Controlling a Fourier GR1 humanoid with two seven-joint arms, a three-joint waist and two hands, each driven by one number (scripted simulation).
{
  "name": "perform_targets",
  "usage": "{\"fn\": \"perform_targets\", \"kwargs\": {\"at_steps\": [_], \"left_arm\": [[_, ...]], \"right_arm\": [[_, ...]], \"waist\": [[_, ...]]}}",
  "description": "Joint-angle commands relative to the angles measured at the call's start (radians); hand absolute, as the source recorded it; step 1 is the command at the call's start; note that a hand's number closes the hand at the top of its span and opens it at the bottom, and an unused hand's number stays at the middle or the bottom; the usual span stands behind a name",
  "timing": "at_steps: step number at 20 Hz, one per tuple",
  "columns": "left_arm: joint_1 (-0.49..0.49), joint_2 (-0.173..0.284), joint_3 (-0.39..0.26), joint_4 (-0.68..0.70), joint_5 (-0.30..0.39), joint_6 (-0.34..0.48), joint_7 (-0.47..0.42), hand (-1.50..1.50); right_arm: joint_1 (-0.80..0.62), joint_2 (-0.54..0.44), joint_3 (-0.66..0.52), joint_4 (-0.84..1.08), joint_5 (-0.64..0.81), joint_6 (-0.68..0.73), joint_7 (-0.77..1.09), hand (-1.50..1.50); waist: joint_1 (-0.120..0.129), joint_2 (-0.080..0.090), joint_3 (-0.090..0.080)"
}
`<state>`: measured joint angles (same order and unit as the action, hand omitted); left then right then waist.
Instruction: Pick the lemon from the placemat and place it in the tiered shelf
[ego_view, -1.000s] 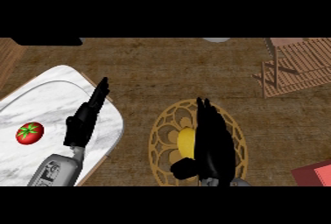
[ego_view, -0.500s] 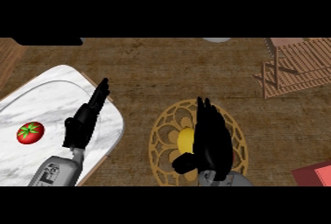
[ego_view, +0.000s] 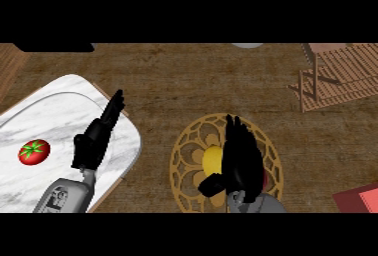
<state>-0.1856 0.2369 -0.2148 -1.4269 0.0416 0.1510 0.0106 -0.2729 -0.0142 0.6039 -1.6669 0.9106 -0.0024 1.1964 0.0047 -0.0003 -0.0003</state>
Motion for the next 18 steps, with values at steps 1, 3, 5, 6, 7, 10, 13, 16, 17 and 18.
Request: {"fn": "perform_targets", "kwargs": {"at_steps": [1,3,5,6,7,10,13,16,17,18], "left_arm": [[-0.030,0.008,0.040,0.027,0.018,-0.031,-0.006,0.00],[0.008,0.012,0.031,-0.028,0.012,-0.038,0.015,0.00],[-0.009,-0.027,0.006,0.016,-0.035,0.006,0.000,0.00],[-0.007,-0.018,0.024,0.013,-0.021,-0.013,-0.006,0.00],[0.002,-0.036,0.013,0.035,-0.029,-0.010,-0.021,0.00],[-0.001,-0.029,0.026,-0.022,-0.019,-0.024,0.020,0.00],[0.030,-0.004,0.035,-0.055,-0.025,-0.047,0.021,0.00],[0.026,-0.045,0.022,-0.006,-0.068,-0.010,-0.030,0.00],[0.052,0.007,0.056,-0.065,-0.034,-0.054,-0.001,0.00],[0.018,-0.072,-0.009,-0.048,-0.098,0.015,0.025,0.00]], "right_arm": [[0.008,0.013,0.030,0.036,0.010,-0.064,0.161,-1.50],[-0.017,0.013,-0.027,0.020,-0.020,-0.009,0.130,-1.50],[-0.006,0.014,0.029,0.113,-0.021,-0.115,0.127,-1.50],[-0.011,0.014,-0.008,0.096,-0.032,-0.076,0.109,-1.50],[0.056,0.014,0.023,0.063,-0.003,-0.081,0.094,-1.50],[-0.027,0.014,0.031,0.136,-0.055,-0.091,0.127,1.50],[0.020,0.014,0.087,0.066,-0.036,-0.036,0.149,1.50],[0.017,0.014,0.140,0.096,0.015,-0.019,0.145,1.50],[0.094,0.007,0.107,0.005,0.066,0.019,0.107,1.50],[-0.044,0.013,0.044,0.094,0.010,0.038,0.102,1.50]], "waist": [[-0.003,0.001,0.000],[-0.001,-0.001,0.000],[0.001,0.001,0.000],[-0.001,0.001,0.000],[-0.006,0.000,0.000],[0.003,0.000,0.000],[-0.001,-0.002,0.000],[-0.003,-0.001,0.000],[-0.007,-0.003,0.000],[-0.002,-0.001,0.000]]}}
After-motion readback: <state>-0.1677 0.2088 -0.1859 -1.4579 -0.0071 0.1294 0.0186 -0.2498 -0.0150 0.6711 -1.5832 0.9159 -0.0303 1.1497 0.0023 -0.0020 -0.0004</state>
